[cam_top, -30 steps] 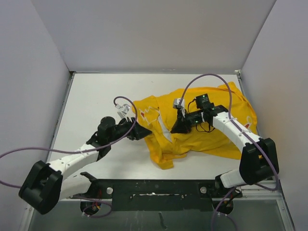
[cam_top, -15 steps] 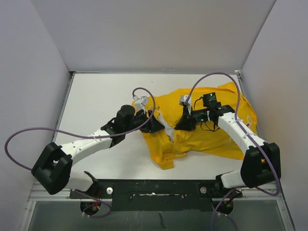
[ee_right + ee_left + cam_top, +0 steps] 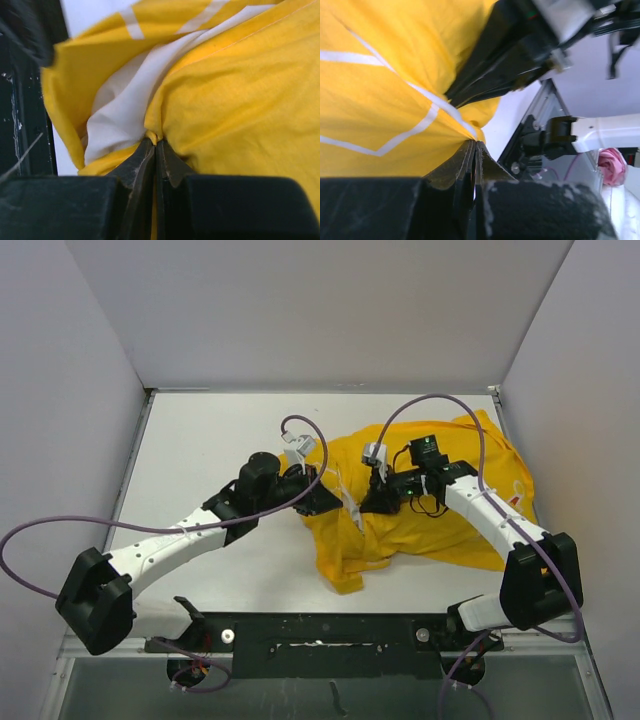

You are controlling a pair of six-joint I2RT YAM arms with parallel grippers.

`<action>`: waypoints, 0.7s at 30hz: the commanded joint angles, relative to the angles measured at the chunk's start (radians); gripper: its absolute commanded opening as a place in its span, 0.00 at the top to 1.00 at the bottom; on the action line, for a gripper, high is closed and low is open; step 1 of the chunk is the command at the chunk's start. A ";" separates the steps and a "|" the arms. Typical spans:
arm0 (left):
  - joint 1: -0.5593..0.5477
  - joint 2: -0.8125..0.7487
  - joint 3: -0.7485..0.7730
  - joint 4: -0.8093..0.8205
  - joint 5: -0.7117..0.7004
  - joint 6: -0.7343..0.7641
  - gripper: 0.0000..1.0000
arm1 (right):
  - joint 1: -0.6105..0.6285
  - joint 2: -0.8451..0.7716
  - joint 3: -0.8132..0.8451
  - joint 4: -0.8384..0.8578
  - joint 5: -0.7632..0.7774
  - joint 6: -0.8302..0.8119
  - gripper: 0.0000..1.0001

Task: Put the pillow into the pillowcase
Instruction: Smooth out the pillow at the center of the board.

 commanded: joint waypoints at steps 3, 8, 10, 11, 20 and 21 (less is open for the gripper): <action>-0.010 -0.029 0.092 0.242 0.144 -0.050 1.00 | -0.002 0.016 -0.010 0.055 0.025 0.000 1.00; -0.005 0.137 0.101 0.296 0.111 -0.079 0.99 | -0.061 -0.003 -0.011 0.014 -0.260 -0.052 0.95; 0.001 0.213 0.101 0.297 0.080 -0.089 0.90 | -0.086 -0.026 -0.008 -0.019 -0.337 -0.095 0.88; 0.013 0.237 0.102 0.290 0.072 -0.100 0.88 | -0.097 -0.039 -0.010 -0.026 -0.351 -0.105 0.85; 0.043 -0.223 -0.023 0.051 -0.175 0.095 0.35 | -0.253 -0.152 -0.021 -0.046 -0.395 -0.136 0.71; 0.045 -0.245 -0.010 -0.023 -0.206 0.115 0.35 | -0.254 -0.157 -0.025 -0.045 -0.405 -0.141 0.68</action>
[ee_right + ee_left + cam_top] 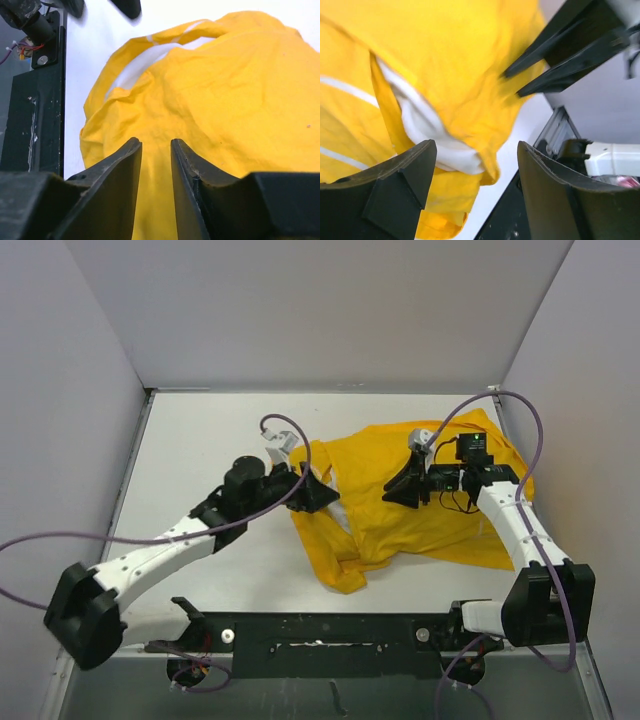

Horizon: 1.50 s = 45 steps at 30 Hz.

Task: Put the pillow into the pillowcase
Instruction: Smooth out the pillow at the center of the board.

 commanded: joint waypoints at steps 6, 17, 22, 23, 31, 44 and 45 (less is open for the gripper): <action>0.010 -0.199 0.095 -0.354 -0.254 0.120 0.50 | -0.003 -0.035 -0.014 -0.016 -0.103 -0.068 0.67; -0.062 0.012 0.184 -0.426 -0.427 0.180 0.55 | 0.174 -0.036 0.078 -0.111 0.034 -0.150 0.66; -0.054 0.009 0.113 -0.341 -0.399 0.175 0.55 | 0.439 0.052 0.300 -0.185 0.298 -0.111 0.68; -0.046 0.004 0.080 -0.296 -0.368 0.160 0.54 | 0.456 0.087 0.329 -0.162 0.322 -0.057 0.76; 0.026 -0.008 -0.105 0.101 -0.114 0.055 0.82 | 0.461 0.249 0.233 0.064 0.445 0.224 1.00; 0.118 -0.232 -0.067 0.206 0.154 -0.007 1.00 | 0.389 0.199 0.042 0.250 0.925 0.343 1.00; 0.115 -0.214 -0.056 0.246 0.191 -0.041 1.00 | 0.386 0.212 0.039 0.259 0.904 0.361 1.00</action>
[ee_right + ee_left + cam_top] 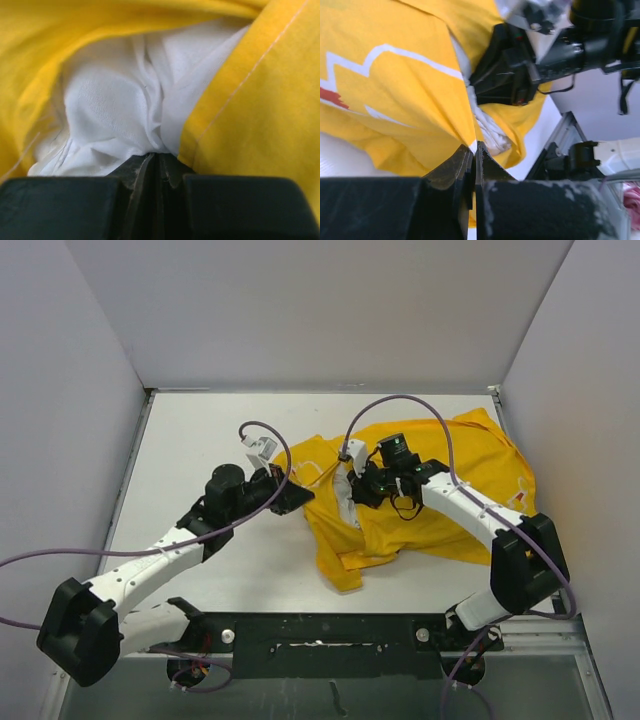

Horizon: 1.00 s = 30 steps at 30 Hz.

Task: Put the pillow into the pillowcase
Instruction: Smooth out the pillow at the center of the board.

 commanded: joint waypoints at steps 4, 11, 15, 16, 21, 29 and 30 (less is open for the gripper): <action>-0.049 0.120 0.133 0.416 0.286 -0.228 1.00 | -0.049 0.104 -0.015 0.111 -0.098 0.143 1.00; -0.078 0.345 0.092 0.529 0.232 -0.299 0.91 | -0.096 0.174 0.111 -0.017 -0.704 0.068 0.72; -0.014 0.191 0.038 0.192 0.022 -0.131 0.64 | -0.135 0.068 0.160 -0.168 -0.716 -0.103 0.52; -0.012 0.134 0.047 0.075 -0.053 -0.072 0.55 | -0.157 0.041 0.159 -0.189 -0.717 -0.127 0.48; -0.008 -0.080 0.102 -0.245 -0.189 0.092 0.37 | -0.238 -0.055 0.130 -0.244 -0.778 -0.238 0.35; -0.041 -0.219 0.133 -0.222 -0.080 0.013 0.48 | -0.310 -0.120 0.060 -0.204 -0.850 -0.268 0.32; -0.071 -0.202 0.147 -0.208 -0.085 -0.006 0.53 | -0.310 -0.114 0.055 -0.193 -0.842 -0.254 0.32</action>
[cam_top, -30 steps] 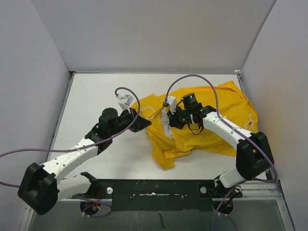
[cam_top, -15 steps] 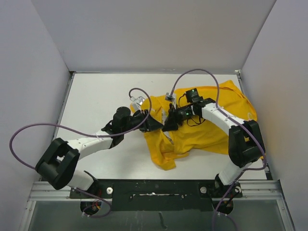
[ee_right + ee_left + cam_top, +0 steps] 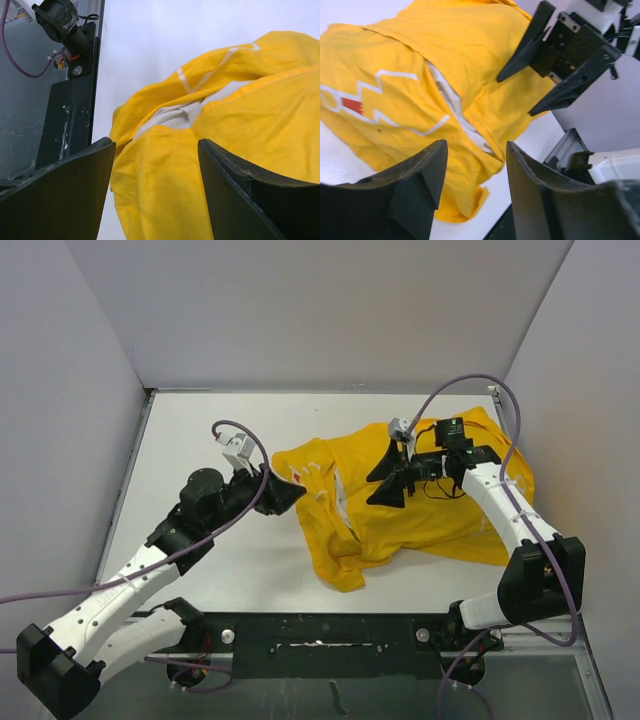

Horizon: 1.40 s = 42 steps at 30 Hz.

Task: Put the pillow into the pillowcase
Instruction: Smooth out the pillow at the center of the board.

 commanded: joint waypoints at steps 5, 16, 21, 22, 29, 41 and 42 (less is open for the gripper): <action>-0.346 0.203 0.223 -0.018 -0.218 0.052 0.60 | -0.002 0.023 -0.020 0.029 -0.024 -0.002 0.33; -0.373 0.509 0.422 -0.217 -0.555 0.175 0.59 | 0.009 0.064 -0.087 0.183 0.127 0.178 0.51; -0.307 0.547 0.419 -0.217 -0.501 0.176 0.65 | 0.023 0.084 -0.107 0.233 0.185 0.232 0.61; -0.294 0.554 0.417 -0.214 -0.489 0.176 0.66 | 0.025 0.090 -0.108 0.234 0.194 0.234 0.62; -0.230 0.605 0.424 -0.195 -0.383 0.176 0.66 | 0.042 0.121 -0.101 0.226 0.224 0.228 0.65; -0.223 0.627 0.415 -0.158 -0.269 0.133 0.63 | 0.054 0.139 -0.095 0.214 0.252 0.214 0.66; -0.221 0.629 0.412 -0.158 -0.268 0.131 0.63 | 0.056 0.142 -0.093 0.210 0.255 0.211 0.66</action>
